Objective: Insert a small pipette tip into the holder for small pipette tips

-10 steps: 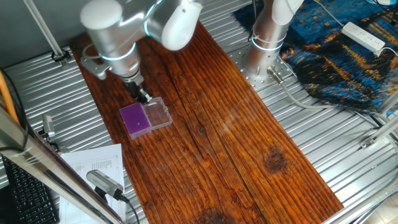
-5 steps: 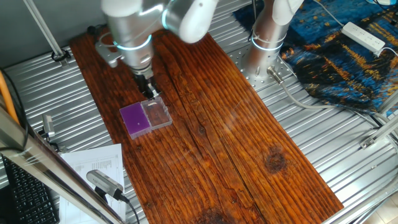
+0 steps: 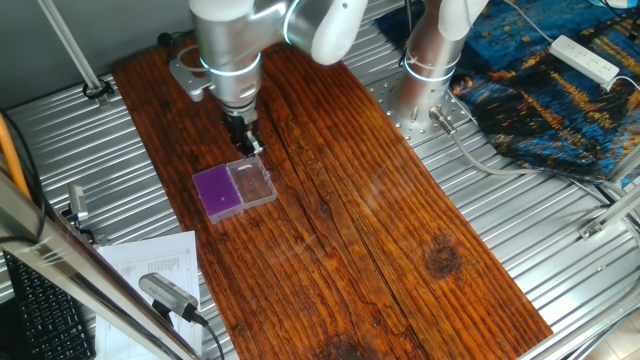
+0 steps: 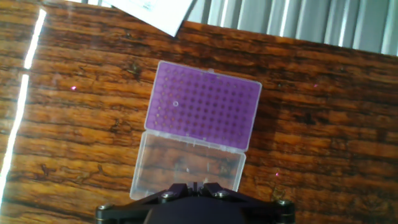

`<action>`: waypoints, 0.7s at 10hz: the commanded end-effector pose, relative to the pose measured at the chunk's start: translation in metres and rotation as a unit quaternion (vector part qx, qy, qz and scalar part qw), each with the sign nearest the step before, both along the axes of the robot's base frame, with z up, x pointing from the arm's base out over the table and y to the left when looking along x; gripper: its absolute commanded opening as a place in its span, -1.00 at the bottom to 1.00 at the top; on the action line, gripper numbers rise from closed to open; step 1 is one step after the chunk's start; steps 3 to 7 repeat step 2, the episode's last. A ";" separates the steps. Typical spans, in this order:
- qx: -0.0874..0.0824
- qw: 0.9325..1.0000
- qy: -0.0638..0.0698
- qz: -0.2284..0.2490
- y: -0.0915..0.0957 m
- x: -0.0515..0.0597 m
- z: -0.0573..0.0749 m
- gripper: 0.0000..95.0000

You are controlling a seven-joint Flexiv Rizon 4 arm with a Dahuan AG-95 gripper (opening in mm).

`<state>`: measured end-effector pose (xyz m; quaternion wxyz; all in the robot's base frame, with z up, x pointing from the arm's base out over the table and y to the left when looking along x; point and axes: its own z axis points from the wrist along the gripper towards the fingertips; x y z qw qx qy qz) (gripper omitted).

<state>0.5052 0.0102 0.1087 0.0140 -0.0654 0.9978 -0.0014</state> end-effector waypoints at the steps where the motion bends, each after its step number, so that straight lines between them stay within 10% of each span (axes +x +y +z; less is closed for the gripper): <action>1: 0.000 1.000 -0.002 0.002 -0.001 -0.001 0.000 -1.00; 7: 0.000 1.000 -0.003 0.008 -0.001 -0.001 0.000 -1.00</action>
